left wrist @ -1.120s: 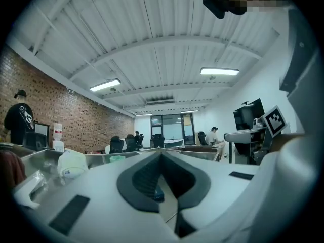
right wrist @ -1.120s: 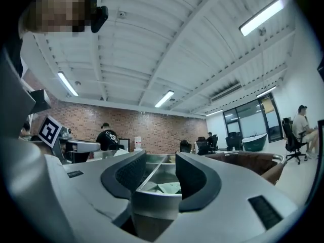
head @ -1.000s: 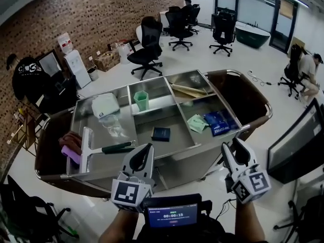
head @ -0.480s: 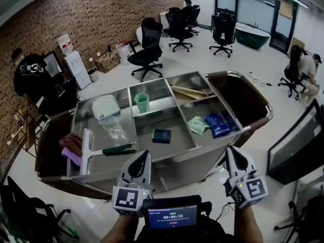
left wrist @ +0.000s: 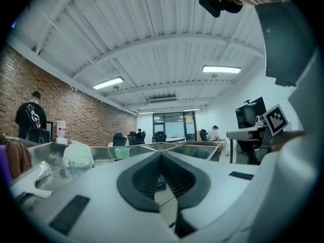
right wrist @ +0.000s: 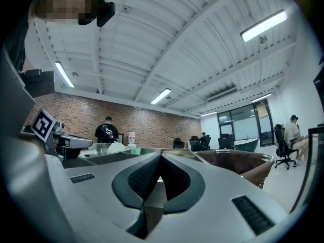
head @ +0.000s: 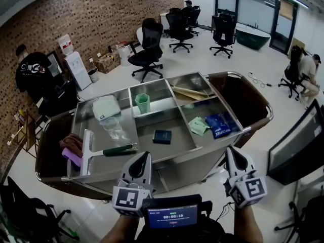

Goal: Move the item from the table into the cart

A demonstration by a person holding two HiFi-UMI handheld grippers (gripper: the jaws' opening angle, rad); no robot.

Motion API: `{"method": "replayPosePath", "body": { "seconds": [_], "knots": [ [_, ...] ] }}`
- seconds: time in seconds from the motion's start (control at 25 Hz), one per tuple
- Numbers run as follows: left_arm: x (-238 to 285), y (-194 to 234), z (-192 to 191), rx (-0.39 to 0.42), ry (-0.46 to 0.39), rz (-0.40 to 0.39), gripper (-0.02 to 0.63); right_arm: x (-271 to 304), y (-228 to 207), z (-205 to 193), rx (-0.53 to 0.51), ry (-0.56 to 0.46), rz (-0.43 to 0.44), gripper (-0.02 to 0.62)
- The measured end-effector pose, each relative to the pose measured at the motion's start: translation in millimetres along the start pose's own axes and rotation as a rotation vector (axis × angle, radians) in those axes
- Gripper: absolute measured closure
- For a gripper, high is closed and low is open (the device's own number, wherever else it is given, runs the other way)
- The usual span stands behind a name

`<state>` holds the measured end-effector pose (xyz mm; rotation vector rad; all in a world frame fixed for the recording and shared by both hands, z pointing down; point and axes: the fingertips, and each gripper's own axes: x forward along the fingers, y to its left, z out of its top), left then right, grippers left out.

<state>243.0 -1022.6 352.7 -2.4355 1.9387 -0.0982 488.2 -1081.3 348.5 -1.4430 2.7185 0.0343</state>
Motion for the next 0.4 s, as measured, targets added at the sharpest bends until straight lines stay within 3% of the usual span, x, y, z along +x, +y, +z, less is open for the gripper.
{"method": "replayPosePath", "body": {
  "seconds": [0.4],
  "knots": [
    [2.2,-2.5,1.7,0.001,-0.008,-0.024,0.606,-1.8,-1.7,0.9,-0.011,0.006,-0.015,0.591]
  ]
}}
